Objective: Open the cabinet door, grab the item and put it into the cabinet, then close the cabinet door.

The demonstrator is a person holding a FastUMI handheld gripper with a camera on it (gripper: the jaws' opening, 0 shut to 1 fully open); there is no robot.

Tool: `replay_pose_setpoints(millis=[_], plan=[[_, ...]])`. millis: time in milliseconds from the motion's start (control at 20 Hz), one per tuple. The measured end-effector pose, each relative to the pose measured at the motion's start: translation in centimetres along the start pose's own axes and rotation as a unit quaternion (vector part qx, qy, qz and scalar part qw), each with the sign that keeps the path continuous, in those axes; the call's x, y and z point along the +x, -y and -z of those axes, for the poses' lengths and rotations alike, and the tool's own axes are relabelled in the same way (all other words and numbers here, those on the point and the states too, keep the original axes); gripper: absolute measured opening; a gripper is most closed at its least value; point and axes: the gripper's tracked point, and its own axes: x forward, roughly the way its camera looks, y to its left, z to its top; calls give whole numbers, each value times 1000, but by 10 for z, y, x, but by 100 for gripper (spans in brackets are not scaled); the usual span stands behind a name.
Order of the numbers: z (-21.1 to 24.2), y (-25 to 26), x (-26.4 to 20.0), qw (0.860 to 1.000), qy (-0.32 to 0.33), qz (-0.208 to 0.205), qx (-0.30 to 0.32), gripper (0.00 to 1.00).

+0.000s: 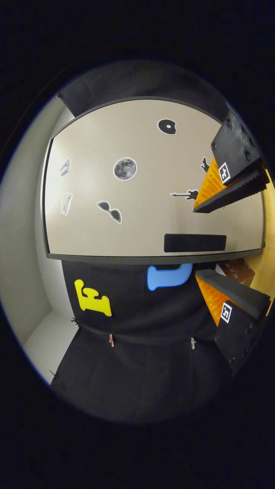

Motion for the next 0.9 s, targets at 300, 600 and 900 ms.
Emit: replay_pose_setpoints(millis=[300,600,900], plan=[[12,5,35,1000,-5,14,-13,88],[11,-5,51,999,5,21,-34,55],[19,-1,55,998,-22,50,-11,38]])
